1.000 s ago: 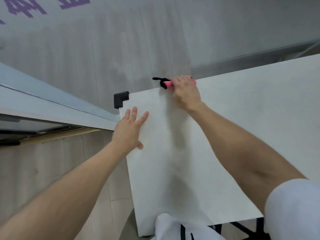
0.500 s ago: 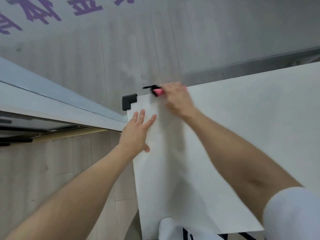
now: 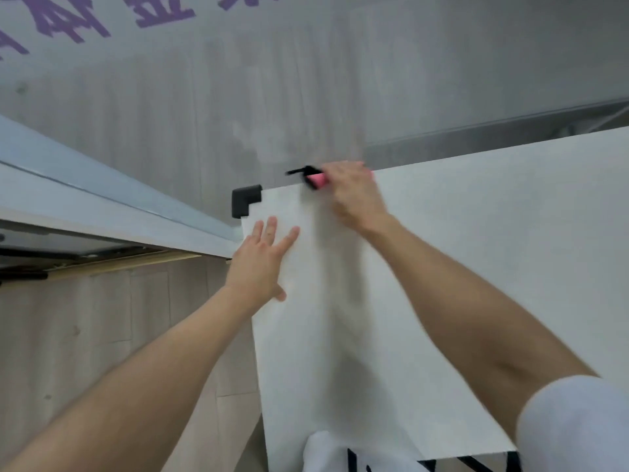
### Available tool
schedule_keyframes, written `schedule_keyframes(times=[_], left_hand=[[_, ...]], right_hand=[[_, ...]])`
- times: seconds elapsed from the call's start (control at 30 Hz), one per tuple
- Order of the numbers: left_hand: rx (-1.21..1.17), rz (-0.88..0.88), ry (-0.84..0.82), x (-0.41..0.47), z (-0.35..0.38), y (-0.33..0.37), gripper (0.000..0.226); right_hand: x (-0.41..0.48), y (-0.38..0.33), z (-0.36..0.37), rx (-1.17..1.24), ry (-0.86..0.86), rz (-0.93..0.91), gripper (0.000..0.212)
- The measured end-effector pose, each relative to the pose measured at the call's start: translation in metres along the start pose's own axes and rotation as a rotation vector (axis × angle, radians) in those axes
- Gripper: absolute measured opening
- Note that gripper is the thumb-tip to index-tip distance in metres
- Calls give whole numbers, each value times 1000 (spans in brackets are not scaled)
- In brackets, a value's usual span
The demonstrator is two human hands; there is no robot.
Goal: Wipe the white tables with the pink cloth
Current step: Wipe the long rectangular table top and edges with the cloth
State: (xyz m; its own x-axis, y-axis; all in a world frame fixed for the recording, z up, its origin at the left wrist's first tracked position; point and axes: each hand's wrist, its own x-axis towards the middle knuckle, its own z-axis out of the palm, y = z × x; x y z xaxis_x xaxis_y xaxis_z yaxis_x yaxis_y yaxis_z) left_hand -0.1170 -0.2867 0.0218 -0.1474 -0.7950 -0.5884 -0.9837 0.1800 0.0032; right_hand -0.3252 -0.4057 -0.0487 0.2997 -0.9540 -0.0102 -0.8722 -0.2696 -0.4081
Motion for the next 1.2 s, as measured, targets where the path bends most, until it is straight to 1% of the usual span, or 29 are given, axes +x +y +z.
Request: schedule_keyframes(times=[0.03, 0.07, 0.1, 0.13, 0.17, 0.2, 0.23, 0.27, 0.3, 0.37, 0.4, 0.43, 0.47, 0.5, 0.57, 0.63, 0.67, 0.7, 0.73, 0.77, 0.8, 0.83, 0.9, 0.93, 0.97, 1.03, 1.1, 1.13, 1.2], left_hand=[[-1, -2, -3, 0, 0, 0, 149], [1, -5, -11, 1, 0, 0, 149], [16, -6, -20, 1, -2, 1, 148], [40, -5, -32, 1, -4, 1, 148], [67, -1, -51, 2, -7, 3, 147], [93, 1, -76, 2, -12, 5, 144], [123, -5, -101, 4, -19, 8, 140], [160, -9, -120, 7, -28, 10, 132], [202, -1, -128, 10, -37, 13, 121], [301, 63, -96, 20, -56, 20, 87], [350, 108, -71, 26, -65, 26, 73], [379, 152, -47, 33, -72, 35, 66], [387, 192, -26, 40, -78, 46, 66], [372, 230, -11, 48, -81, 59, 71], [322, 325, -17, 62, -83, 90, 91], [347, 442, -42, 75, -81, 121, 113], [376, 490, -38, 83, -80, 135, 122], [392, 520, -24, 91, -81, 146, 129], [405, 530, -15, 99, -84, 156, 135], [413, 529, -20, 106, -86, 165, 139], [422, 519, -33, 111, -88, 174, 143], [433, 508, -44, 117, -89, 182, 147], [478, 476, -45, 122, -84, 193, 153], [498, 454, -39, 124, -79, 196, 157], [505, 436, -38, 124, -74, 196, 160], [502, 431, -51, 126, -67, 193, 161], [486, 438, -57, 128, -66, 190, 159], [481, 441, -58, 129, -66, 190, 158], [482, 447, -67, 130, -65, 189, 158]], right_hand=[[-9, 50, -15, -73, 48, 89, 30], [-20, 95, -34, -126, 56, 189, 25], [-28, 130, -48, -145, 75, 274, 24], [-32, 148, -55, -163, 103, 338, 23], [-30, 147, -51, -195, 138, 379, 18], [-24, 127, -38, -196, 181, 375, 12], [-15, 95, -19, -174, 223, 318, 9], [-5, 56, 2, -130, 248, 219, 10], [1, 17, 15, -63, 198, 131, 18], [7, -28, 18, 5, -16, 30, 43], [7, -23, 7, 17, -96, 13, 52], [3, -3, -9, 36, -135, 9, 55], [-5, 27, -27, 19, -108, 33, 56], [-14, 68, -41, -46, -47, 86, 57], [-36, 162, -77, -192, 83, 247, 56], [-56, 245, -110, -218, 111, 412, 49], [-60, 266, -121, -232, 117, 466, 42], [-58, 274, -121, -247, 139, 506, 34], [-54, 266, -116, -245, 166, 526, 28], [-48, 247, -106, -219, 204, 503, 25], [-42, 221, -93, -164, 224, 431, 25], [-39, 192, -82, -100, 193, 318, 27], [-39, 152, -70, 24, 41, 112, 36], [-40, 156, -73, 46, -4, 36, 38], [-41, 175, -85, 42, -3, 8, 36], [-52, 241, -112, -84, 81, 113, 29], [-70, 308, -147, -190, 141, 330, 30], [-76, 330, -157, -194, 157, 424, 30], [-70, 332, -157, -222, 200, 517, 36]])
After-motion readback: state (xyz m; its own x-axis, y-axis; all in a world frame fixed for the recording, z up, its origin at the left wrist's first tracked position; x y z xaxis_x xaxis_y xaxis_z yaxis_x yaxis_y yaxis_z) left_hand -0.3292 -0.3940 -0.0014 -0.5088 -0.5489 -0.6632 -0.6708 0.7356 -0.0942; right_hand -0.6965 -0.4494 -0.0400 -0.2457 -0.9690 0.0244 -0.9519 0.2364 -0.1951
